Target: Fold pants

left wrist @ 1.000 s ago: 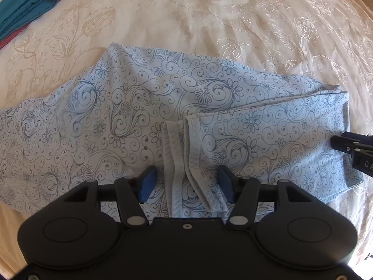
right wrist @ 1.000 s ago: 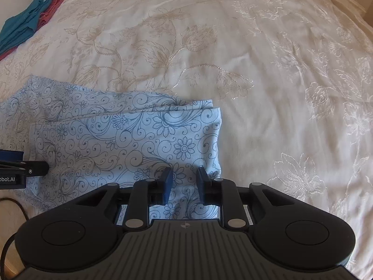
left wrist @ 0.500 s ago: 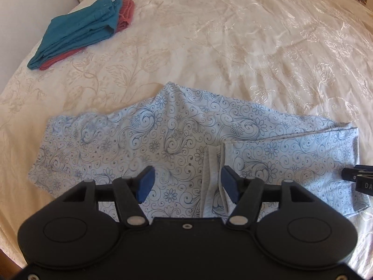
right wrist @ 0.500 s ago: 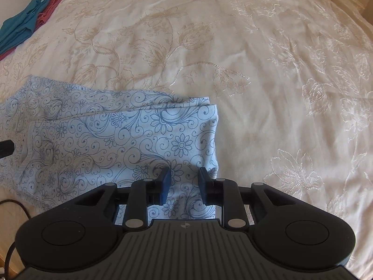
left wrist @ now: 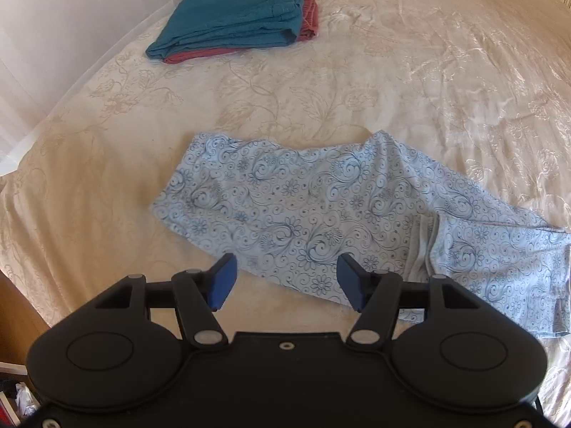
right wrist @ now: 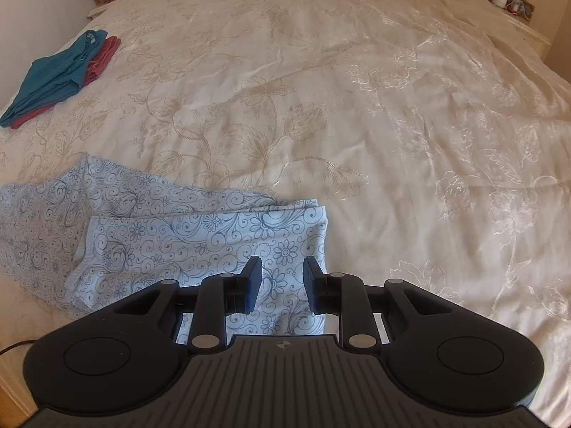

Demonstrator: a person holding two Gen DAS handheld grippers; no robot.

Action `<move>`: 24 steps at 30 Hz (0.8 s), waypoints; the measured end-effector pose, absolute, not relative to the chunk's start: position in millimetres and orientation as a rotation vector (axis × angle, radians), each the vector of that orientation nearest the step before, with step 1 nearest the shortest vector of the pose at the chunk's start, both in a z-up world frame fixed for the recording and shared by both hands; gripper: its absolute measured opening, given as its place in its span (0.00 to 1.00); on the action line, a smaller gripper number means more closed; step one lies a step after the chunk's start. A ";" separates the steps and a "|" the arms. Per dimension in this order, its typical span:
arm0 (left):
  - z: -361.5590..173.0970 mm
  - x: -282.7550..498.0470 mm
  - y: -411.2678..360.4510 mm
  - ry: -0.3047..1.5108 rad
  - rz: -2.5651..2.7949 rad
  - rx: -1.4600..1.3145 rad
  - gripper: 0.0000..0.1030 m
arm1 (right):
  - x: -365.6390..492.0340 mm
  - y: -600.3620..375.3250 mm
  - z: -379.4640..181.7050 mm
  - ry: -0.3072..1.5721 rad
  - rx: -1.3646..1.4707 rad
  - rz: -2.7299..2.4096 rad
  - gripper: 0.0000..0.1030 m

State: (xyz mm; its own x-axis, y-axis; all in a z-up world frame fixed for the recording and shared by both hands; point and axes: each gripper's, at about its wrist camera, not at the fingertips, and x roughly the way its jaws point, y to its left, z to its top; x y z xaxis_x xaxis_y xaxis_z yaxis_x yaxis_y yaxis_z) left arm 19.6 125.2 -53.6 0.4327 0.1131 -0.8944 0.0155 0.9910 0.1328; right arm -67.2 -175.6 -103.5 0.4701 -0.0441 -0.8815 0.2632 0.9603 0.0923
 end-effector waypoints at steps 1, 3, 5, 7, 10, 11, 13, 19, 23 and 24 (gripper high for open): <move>-51.5 20.7 128.8 1.113 0.073 0.132 0.63 | -67.2 -174.4 -101.7 1.064 0.233 -0.185 0.24; -47.1 23.2 135.3 1.097 0.101 0.145 0.63 | -65.0 -171.9 -99.6 1.066 0.243 -0.178 0.24; -46.9 25.8 139.8 1.098 0.110 0.165 0.64 | -62.6 -169.2 -99.3 1.066 0.250 -0.168 0.24; -52.0 27.7 145.2 1.104 0.117 0.177 0.64 | -60.5 -165.3 -98.8 1.067 0.246 -0.155 0.24; -62.6 30.7 154.9 1.126 0.121 0.168 0.64 | -58.9 -159.9 -97.4 1.063 0.245 -0.135 0.24; -65.2 31.7 159.1 1.126 0.112 0.157 0.64 | -59.2 -158.5 -96.2 1.055 0.249 -0.130 0.24; -70.3 36.0 168.2 1.130 0.095 0.140 0.64 | -60.0 -154.8 -93.6 1.031 0.256 -0.122 0.24; -90.4 58.1 205.5 1.155 0.064 0.098 0.64 | -58.4 -143.2 -93.4 0.999 0.340 -0.019 0.25; -104.5 72.0 241.8 1.170 0.033 -0.012 0.64 | -55.3 -127.3 -92.5 0.998 0.361 0.008 0.25; -106.6 75.5 250.9 1.166 0.026 -0.032 0.64 | -54.2 -123.7 -92.2 1.002 0.365 0.024 0.25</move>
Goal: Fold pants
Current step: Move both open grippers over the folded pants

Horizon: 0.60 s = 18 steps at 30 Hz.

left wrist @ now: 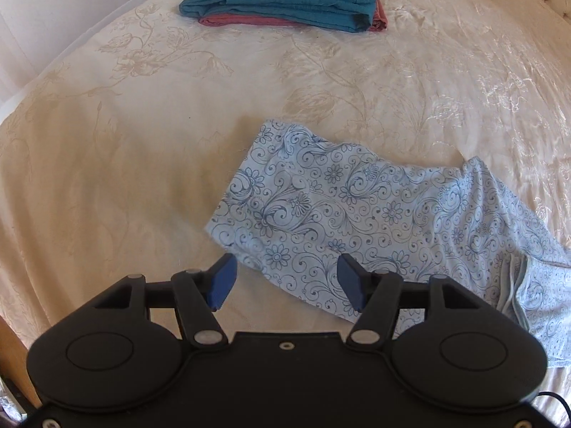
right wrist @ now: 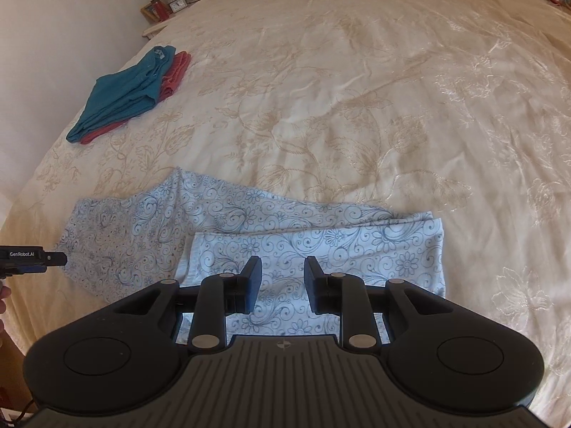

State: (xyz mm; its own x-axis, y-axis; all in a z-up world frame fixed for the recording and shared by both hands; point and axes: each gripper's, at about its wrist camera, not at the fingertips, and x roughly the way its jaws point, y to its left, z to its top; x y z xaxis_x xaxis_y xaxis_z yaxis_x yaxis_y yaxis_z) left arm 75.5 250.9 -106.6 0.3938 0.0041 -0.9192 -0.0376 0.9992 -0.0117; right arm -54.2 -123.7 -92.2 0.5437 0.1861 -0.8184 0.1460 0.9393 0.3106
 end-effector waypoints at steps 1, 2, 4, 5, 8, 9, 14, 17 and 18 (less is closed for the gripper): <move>-107.7 78.8 257.4 1.160 0.027 -0.028 0.64 | -52.4 -118.4 -91.6 1.012 0.368 0.036 0.25; -107.7 81.6 262.6 1.145 0.030 -0.011 0.63 | -51.2 -114.7 -91.2 1.018 0.370 0.038 0.25; -106.3 86.8 270.4 1.107 0.020 0.039 0.64 | -48.4 -107.6 -90.5 1.030 0.382 0.041 0.25; -106.8 90.2 274.2 1.093 0.006 0.063 0.66 | -47.2 -104.8 -90.1 1.036 0.390 0.040 0.25; -115.0 105.3 286.7 1.115 -0.070 0.072 0.75 | -43.7 -97.0 -88.1 1.049 0.414 0.031 0.25; -119.8 111.3 291.3 1.140 -0.106 0.054 0.77 | -43.3 -93.9 -87.4 1.052 0.417 0.027 0.25; -146.0 132.0 297.3 1.214 -0.202 0.062 0.78 | -41.6 -77.9 -82.9 1.054 0.414 0.020 0.25; -161.3 142.8 296.8 1.249 -0.278 0.039 0.77 | -40.5 -70.2 -81.3 1.063 0.422 0.011 0.25; -165.6 146.4 296.4 1.261 -0.300 0.025 0.77 | -40.1 -68.0 -80.9 1.064 0.424 0.007 0.25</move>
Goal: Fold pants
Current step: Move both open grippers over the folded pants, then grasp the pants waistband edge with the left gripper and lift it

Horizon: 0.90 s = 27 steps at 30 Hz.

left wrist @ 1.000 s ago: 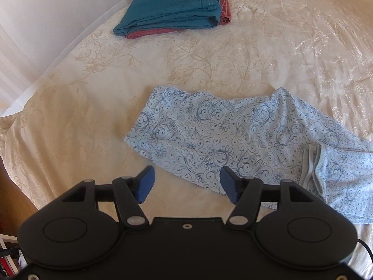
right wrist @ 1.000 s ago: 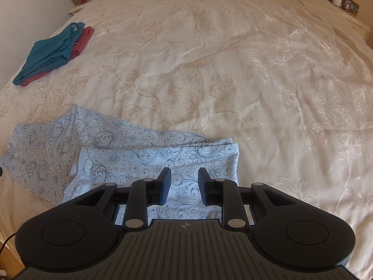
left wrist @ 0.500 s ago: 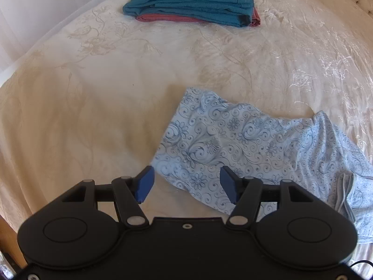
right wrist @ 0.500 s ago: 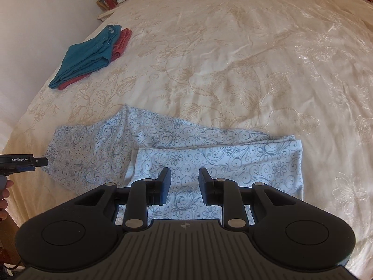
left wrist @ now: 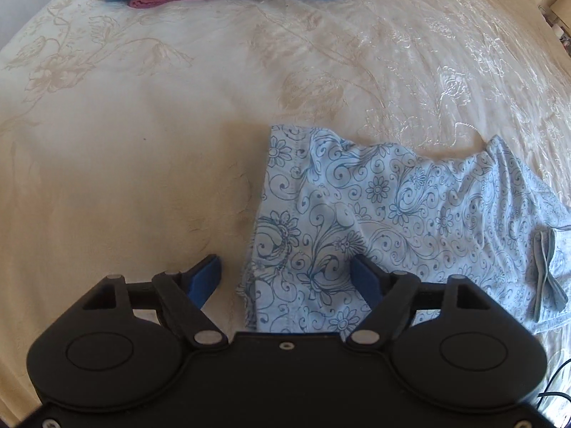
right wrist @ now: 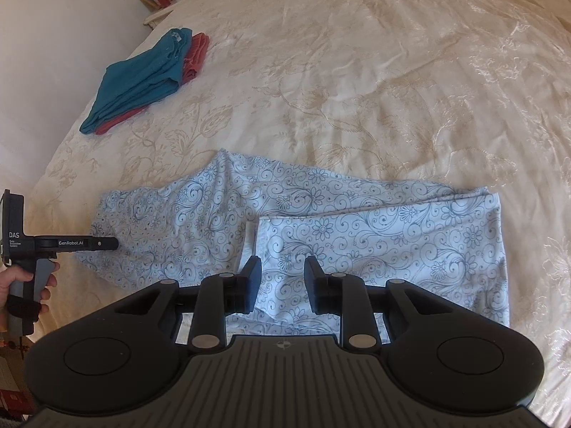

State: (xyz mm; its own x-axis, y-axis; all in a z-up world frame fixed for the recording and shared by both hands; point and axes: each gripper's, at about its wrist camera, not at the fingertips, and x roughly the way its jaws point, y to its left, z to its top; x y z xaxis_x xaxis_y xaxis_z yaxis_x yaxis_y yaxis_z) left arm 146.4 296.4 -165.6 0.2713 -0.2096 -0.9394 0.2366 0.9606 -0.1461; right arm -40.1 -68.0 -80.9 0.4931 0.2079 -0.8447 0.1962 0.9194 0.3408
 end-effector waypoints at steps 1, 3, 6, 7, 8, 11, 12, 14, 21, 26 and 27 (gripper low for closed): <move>-169.1 149.7 295.3 1.267 -0.318 0.017 0.78 | -39.6 -64.6 -80.6 1.065 0.425 0.001 0.25; -174.2 156.0 291.5 1.272 -0.353 0.015 0.80 | -38.6 -60.4 -80.6 1.073 0.425 -0.006 0.25; -178.9 164.5 286.5 1.268 -0.398 0.018 0.85 | -36.6 -55.1 -80.1 1.082 0.427 -0.009 0.25; -180.1 166.7 285.2 1.269 -0.407 0.019 0.86 | -35.8 -53.1 -79.8 1.085 0.428 -0.009 0.25; -180.7 168.9 283.1 1.271 -0.410 0.019 0.86 | -34.9 -51.6 -79.5 1.086 0.428 -0.009 0.25; -182.4 170.3 281.0 1.268 -0.398 0.014 0.86 | -32.9 -47.9 -78.7 1.084 0.431 -0.003 0.25; -183.0 169.6 278.7 1.272 -0.386 0.018 0.85 | -32.3 -47.3 -78.7 1.085 0.434 -0.001 0.25; -178.8 171.0 274.5 1.270 -0.369 0.034 0.70 | -30.8 -45.8 -79.8 1.088 0.438 0.006 0.25; -147.8 165.6 264.0 1.230 -0.346 -0.006 0.12 | -23.2 -43.1 -89.1 1.103 0.445 0.043 0.25; -115.3 161.6 264.4 1.167 -0.322 -0.049 0.12 | -12.1 -49.2 -96.8 1.089 0.459 0.034 0.15; -111.0 161.7 264.5 1.161 -0.324 -0.056 0.12 | -7.8 -50.5 -99.5 1.092 0.461 0.032 0.14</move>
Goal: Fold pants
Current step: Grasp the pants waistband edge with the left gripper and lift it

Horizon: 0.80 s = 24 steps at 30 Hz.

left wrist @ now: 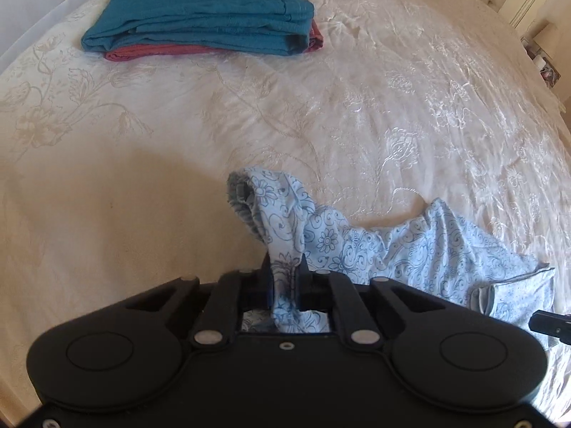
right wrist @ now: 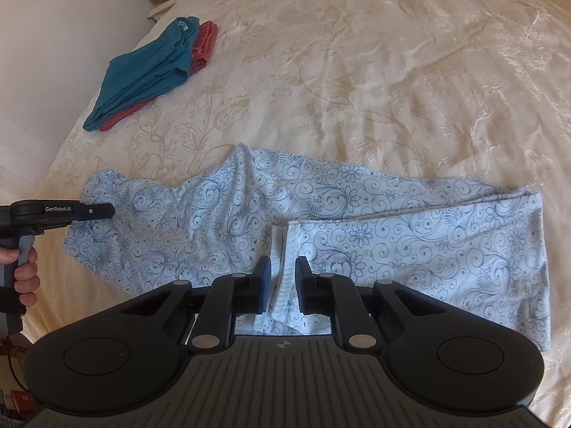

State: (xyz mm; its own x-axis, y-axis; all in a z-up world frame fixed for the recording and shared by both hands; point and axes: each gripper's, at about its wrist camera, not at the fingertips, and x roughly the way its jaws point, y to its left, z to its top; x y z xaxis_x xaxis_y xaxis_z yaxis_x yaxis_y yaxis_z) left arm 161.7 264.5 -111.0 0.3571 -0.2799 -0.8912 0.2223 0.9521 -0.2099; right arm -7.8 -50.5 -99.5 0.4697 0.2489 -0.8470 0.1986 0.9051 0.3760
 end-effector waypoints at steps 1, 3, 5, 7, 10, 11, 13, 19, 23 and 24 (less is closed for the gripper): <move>-106.8 161.5 264.4 1.157 -0.324 -0.062 0.12 | -4.7 -51.6 -101.5 1.093 0.463 0.032 0.14; -98.8 161.3 262.5 1.149 -0.323 -0.065 0.12 | 4.6 -53.4 -107.6 1.096 0.465 0.036 0.14; -93.4 160.0 260.3 1.143 -0.324 -0.061 0.12 | 15.1 -54.1 -114.6 1.102 0.468 0.043 0.14; -90.1 158.4 256.6 1.138 -0.317 -0.054 0.12 | 26.8 -54.7 -123.8 1.113 0.470 0.053 0.14; -86.6 155.4 253.4 1.144 -0.307 -0.061 0.12 | 45.6 -53.9 -136.2 1.130 0.462 0.056 0.14; -85.5 154.2 252.7 1.146 -0.303 -0.063 0.12 | 54.3 -53.8 -141.0 1.136 0.454 0.054 0.14; -83.5 152.8 250.6 1.147 -0.295 -0.059 0.12 | 68.5 -53.5 -149.1 1.147 0.438 0.048 0.14; -75.5 153.3 251.8 1.144 -0.276 -0.086 0.12 | 102.4 -56.2 -169.2 1.166 0.409 0.016 0.14; -68.8 152.9 248.1 1.141 -0.280 -0.092 0.12 | 105.5 -58.8 -164.1 1.153 0.408 0.027 0.14; -66.8 152.5 246.7 1.140 -0.282 -0.092 0.12 | 102.4 -60.0 -158.8 1.131 0.407 0.032 0.14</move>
